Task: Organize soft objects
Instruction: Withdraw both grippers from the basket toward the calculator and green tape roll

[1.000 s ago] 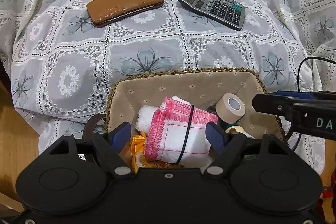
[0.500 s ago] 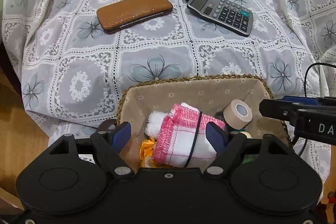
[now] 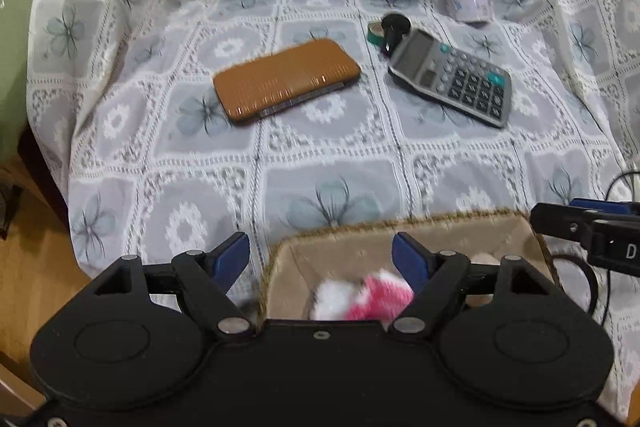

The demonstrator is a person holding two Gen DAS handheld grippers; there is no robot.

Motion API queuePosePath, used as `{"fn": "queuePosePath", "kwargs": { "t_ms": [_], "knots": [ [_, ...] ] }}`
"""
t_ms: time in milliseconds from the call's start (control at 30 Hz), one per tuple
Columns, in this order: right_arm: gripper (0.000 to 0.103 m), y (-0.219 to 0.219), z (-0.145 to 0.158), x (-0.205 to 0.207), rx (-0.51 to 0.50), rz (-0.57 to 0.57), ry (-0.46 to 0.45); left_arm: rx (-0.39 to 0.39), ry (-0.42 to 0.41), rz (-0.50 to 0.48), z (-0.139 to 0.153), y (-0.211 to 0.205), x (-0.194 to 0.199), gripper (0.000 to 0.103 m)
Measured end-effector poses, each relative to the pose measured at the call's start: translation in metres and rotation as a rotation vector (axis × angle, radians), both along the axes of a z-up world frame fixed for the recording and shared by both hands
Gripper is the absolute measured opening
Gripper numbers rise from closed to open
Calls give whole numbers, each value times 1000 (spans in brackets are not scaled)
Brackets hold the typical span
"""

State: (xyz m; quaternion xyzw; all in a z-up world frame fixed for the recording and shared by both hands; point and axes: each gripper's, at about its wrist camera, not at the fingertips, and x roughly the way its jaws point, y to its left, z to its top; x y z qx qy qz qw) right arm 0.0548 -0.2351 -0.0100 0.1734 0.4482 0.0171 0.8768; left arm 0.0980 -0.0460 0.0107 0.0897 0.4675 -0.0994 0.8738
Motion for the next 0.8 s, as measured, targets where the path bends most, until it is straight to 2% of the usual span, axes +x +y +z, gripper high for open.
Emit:
{"fn": "queuePosePath", "kwargs": {
  "t_ms": [300,433,800],
  "knots": [
    [49,-5,11,47,-72,1,-91,14,-89,12,-1,-13,44,75],
    [50,-3,14,79,-109,17,-134,10,-124,9,-7,-19,63,79],
    [51,4,7,173,-203,71,-177,6,-112,2,-31,-27,104,79]
  ]
}}
